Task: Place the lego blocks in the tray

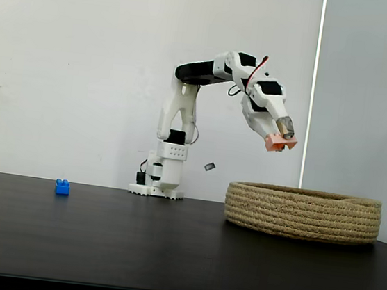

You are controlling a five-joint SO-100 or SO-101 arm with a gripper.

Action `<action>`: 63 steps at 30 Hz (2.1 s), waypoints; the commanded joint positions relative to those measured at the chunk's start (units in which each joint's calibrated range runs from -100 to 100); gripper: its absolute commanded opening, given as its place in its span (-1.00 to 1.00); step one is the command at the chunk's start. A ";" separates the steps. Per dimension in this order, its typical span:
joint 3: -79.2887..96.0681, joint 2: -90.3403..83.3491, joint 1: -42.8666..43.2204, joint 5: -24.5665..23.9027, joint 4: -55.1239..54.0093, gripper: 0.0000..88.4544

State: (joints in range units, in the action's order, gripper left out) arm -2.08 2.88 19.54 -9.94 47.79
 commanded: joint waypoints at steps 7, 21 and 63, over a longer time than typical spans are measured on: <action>-6.18 3.05 1.81 -3.71 4.65 -0.69; -4.63 -1.16 0.16 -4.54 5.40 -0.61; 21.73 -12.69 -59.77 24.57 22.39 -0.32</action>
State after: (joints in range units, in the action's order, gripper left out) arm 18.78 -8.40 -38.84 15.41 69.71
